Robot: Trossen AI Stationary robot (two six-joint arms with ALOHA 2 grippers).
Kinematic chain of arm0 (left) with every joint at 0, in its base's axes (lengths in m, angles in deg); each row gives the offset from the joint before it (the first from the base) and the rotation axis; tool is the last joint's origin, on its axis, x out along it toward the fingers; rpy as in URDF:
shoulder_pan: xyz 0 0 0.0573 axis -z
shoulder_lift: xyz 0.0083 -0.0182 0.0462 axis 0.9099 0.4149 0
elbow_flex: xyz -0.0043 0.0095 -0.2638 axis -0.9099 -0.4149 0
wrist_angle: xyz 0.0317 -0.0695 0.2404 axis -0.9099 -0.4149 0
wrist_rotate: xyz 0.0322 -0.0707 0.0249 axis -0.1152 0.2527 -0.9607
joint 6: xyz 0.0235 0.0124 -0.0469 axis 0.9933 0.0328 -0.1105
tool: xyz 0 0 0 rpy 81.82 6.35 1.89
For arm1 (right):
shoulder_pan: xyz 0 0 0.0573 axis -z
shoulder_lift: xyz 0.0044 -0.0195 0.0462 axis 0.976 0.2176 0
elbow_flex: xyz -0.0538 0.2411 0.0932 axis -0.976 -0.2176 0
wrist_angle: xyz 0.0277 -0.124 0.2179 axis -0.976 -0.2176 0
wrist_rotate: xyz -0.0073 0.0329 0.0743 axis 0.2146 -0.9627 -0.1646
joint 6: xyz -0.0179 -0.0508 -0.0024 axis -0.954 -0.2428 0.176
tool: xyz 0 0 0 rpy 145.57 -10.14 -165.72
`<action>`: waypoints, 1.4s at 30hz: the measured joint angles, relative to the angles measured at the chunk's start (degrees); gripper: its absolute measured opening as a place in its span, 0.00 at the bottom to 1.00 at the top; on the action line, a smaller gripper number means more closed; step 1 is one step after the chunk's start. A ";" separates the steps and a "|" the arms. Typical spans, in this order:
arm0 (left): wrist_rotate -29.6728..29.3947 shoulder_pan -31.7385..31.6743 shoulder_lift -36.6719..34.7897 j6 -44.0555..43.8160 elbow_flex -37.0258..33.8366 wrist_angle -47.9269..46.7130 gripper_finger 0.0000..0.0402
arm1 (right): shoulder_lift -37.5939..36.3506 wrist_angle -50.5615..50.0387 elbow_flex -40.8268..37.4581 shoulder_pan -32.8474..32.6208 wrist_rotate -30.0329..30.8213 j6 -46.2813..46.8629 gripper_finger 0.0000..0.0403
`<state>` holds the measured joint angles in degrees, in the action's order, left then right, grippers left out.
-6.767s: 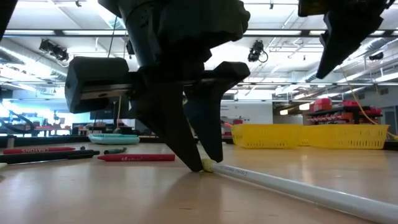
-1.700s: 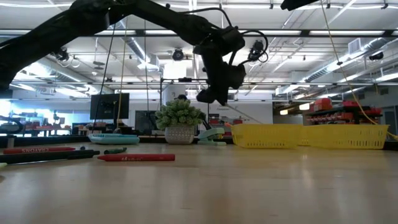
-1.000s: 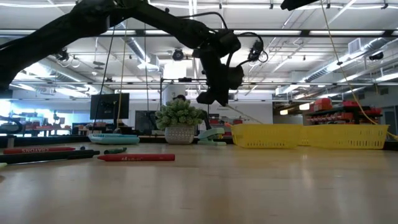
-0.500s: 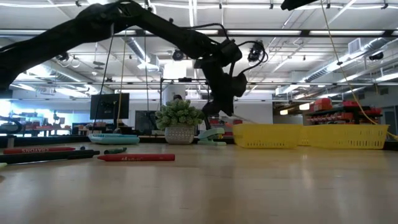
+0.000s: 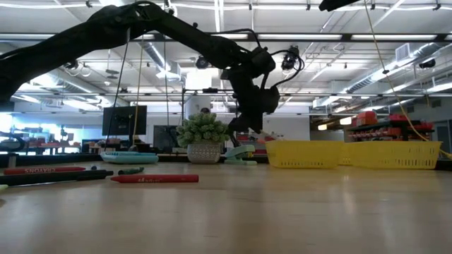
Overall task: Sort crayons/erasers/pens/pencils in bins
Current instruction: Put the white pencil into the top left yellow bin, then adjust the top left yellow bin
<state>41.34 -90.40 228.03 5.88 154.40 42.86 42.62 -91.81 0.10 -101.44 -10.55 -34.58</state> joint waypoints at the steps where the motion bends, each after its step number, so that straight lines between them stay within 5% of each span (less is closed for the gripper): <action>1: -0.01 -0.02 0.00 0.01 0.00 -0.14 0.15 | 0.00 0.02 0.00 0.00 0.00 0.06 0.44; 9: 0.18 0.11 0.00 -0.58 0.00 -0.94 0.17 | 0.00 0.01 0.00 0.00 -0.02 0.45 0.44; 19: 0.20 0.12 0.00 -2.26 0.00 -1.37 0.30 | 0.00 0.02 0.00 0.02 -0.75 2.76 0.44; 28: -1.64 0.12 -0.06 -10.05 0.00 1.76 0.38 | 0.00 -0.04 0.00 0.00 -8.34 2.79 0.44; 34: -1.44 -0.01 -1.26 -16.81 -0.04 0.56 0.40 | 0.00 -2.21 0.00 0.00 -18.67 3.59 0.44; 42: 5.43 -3.11 -6.04 -28.53 -0.04 -1.84 0.35 | 0.00 -5.74 -6.10 -0.71 -21.29 11.30 0.44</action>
<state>46.77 -93.51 221.99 -22.65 154.36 41.01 42.61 -97.55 -5.99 -102.15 -31.84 -23.28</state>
